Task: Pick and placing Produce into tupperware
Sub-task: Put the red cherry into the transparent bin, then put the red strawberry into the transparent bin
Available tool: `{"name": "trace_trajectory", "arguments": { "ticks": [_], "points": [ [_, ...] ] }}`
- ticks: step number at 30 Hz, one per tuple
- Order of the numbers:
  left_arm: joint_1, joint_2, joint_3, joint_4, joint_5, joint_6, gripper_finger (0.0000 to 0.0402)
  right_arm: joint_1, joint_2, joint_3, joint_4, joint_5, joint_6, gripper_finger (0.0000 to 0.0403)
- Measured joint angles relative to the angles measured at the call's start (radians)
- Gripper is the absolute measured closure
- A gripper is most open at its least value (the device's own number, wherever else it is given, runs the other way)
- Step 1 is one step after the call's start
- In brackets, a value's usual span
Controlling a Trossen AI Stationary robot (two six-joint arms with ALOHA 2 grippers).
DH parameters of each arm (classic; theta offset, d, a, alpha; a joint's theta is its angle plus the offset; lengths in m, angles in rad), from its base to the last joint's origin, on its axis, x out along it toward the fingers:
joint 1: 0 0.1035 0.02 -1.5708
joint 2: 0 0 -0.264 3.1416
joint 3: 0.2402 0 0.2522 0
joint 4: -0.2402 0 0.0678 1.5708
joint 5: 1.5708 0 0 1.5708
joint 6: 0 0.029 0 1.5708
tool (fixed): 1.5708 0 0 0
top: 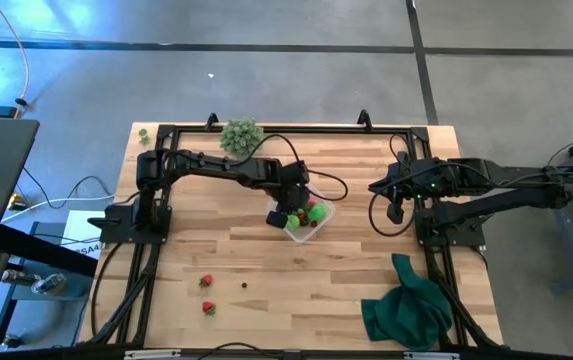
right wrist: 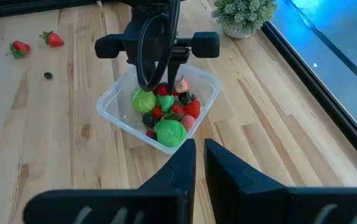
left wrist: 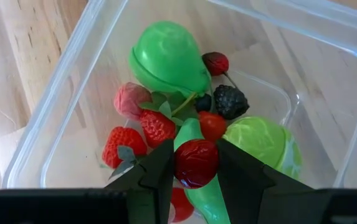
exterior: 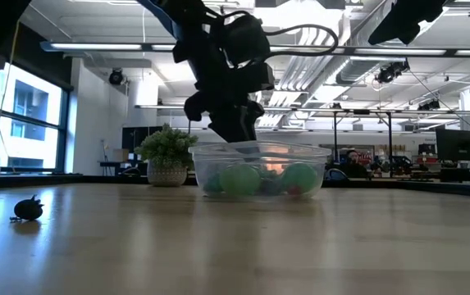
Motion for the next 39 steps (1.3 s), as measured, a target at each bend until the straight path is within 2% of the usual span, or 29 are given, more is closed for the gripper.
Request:
{"name": "trace_trajectory", "arguments": {
  "ticks": [12, 23, 30, 35, 39],
  "points": [
    [0.0, 0.0, 0.0, -0.006, 0.003, 0.003, 0.0295, 0.0, 0.0, 0.0, 0.0, 0.0, 0.0, 0.0378],
    [0.0, -0.007, 0.0, -0.025, 0.019, -0.034, 0.0208, 0.0, 0.0, 0.0, 0.0, 0.0, 0.0, 0.0378],
    [-0.007, -0.112, 0.0, -0.167, 0.176, -0.145, 0.0197, 0.0, 0.0, 0.0, 0.0, 0.0, 0.0, 0.0378],
    [-0.029, -0.24, 0.001, -0.306, 0.203, -0.196, 0.0204, 0.0, 0.0, 0.0, 0.0, 0.0, 0.0, 0.0378],
    [-0.087, -0.345, 0.0, -0.448, 0.203, -0.223, 0.0211, 0.0, 0.0, 0.0, 0.0, 0.0, 0.0, 0.0378]
  ]
}}
